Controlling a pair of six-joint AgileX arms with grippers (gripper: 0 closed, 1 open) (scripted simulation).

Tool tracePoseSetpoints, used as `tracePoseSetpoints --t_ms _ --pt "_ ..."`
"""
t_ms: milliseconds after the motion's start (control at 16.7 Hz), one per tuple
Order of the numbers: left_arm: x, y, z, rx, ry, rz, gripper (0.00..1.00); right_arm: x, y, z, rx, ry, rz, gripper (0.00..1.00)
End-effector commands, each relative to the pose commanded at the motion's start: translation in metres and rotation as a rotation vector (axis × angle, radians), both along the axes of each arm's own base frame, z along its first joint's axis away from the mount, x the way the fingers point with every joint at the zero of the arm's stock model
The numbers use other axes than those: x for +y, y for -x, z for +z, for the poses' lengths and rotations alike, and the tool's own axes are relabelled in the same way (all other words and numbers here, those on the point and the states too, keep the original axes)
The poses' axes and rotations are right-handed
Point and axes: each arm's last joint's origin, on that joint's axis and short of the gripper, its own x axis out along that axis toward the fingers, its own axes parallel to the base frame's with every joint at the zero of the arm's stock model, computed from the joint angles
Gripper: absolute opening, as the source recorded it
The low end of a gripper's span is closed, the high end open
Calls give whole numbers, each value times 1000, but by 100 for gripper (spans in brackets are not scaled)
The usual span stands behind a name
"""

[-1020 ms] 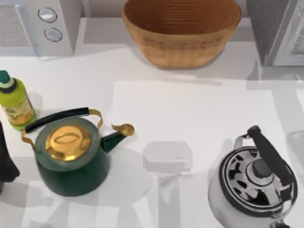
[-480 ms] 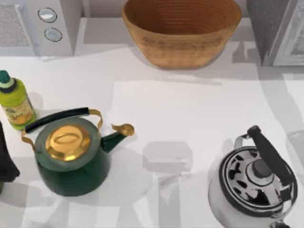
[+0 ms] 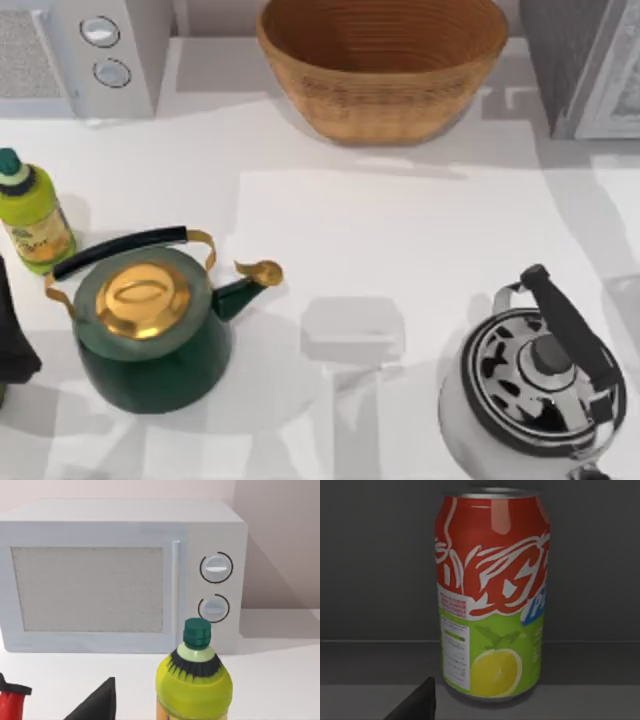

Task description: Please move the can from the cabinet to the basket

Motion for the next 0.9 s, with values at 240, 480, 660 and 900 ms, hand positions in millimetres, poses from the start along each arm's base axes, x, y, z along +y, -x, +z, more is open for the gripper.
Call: tracePoseSetpoints --t_ms 240,480,660,900 --pt "0 0 0 0 0 0 100 17 -50 -7 14 5 0 100" --pt "0 0 0 0 0 0 100 24 -66 -8 5 3 -2 100" --pt "0 0 0 0 0 0 100 22 -67 -9 10 4 -6 100" --pt "0 0 0 0 0 0 100 24 -84 -5 5 3 -2 100"
